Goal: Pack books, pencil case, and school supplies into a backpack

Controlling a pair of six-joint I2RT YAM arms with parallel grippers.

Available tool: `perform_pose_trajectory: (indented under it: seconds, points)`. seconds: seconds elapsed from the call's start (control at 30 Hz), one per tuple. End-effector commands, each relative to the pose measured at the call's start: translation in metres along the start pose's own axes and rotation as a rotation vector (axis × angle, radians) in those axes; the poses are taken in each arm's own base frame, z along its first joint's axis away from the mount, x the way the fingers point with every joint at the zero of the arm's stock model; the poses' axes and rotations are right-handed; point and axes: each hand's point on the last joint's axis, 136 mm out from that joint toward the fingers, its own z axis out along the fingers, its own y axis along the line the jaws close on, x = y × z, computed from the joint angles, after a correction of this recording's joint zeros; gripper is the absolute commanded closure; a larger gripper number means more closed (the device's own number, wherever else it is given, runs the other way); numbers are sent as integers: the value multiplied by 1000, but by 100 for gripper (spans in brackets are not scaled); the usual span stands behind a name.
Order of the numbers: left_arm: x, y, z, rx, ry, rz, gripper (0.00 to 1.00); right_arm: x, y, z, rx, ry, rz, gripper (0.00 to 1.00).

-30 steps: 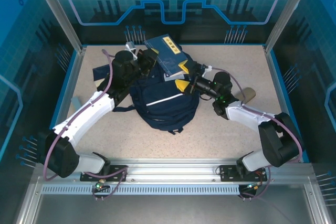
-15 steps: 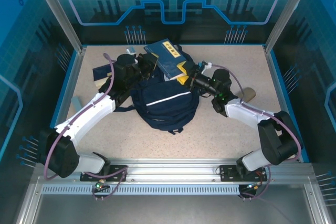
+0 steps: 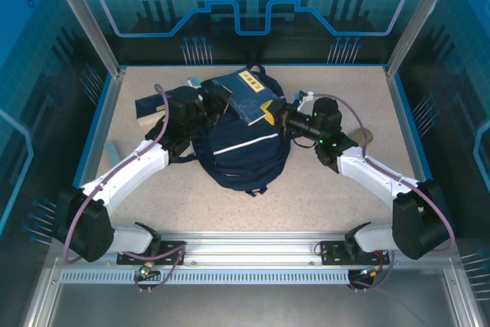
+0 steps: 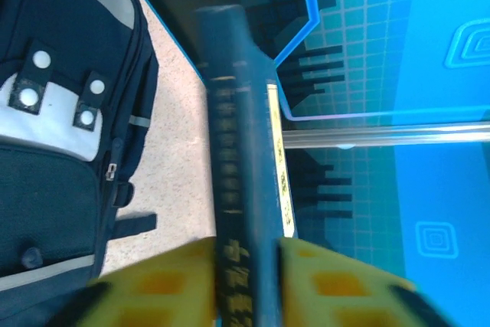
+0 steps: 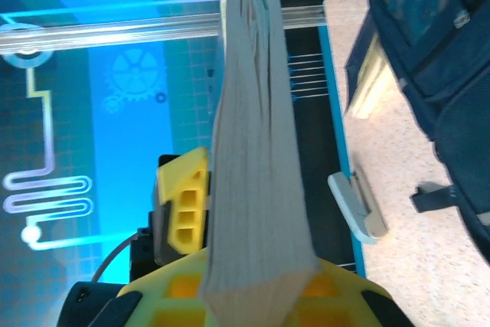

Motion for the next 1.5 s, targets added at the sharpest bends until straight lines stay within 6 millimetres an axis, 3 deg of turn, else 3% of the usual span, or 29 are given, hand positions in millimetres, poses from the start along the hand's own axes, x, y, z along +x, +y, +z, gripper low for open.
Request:
perform_pose_trajectory:
  seconds: [0.0, 0.1, 0.17, 0.27, 0.5, 0.67, 0.83, 1.03, 1.27, 1.47]
  points:
    - [9, 11, -15, -38, 43, 57, 53, 0, 24, -17, 55, -17, -169, 93]
    - [20, 38, -19, -117, 100, 116, 30, 1, 21, -34, 160, -34, -269, 94]
    - [29, 55, -21, -173, 163, 180, 22, -1, 18, -47, 224, -45, -319, 95]
    - [39, 75, -24, -254, 246, 296, 18, -8, 5, -68, 324, -68, -365, 95]
    - [69, 90, -22, -387, 481, 654, 13, -25, -35, -124, 537, -123, -391, 96]
    - [98, 112, -8, -508, 646, 937, 13, -33, -55, -154, 602, -170, -351, 96]
    - [112, 130, 7, -579, 735, 1100, 20, -37, -65, -170, 634, -193, -315, 96]
    - [118, 152, 13, -639, 874, 1235, 32, -40, -73, -176, 645, -196, -279, 96]
    - [131, 172, 19, -670, 994, 1306, 33, -40, -84, -177, 648, -196, -237, 96]
    - [144, 175, 27, -666, 1006, 1331, 34, -39, -90, -177, 650, -188, -212, 96]
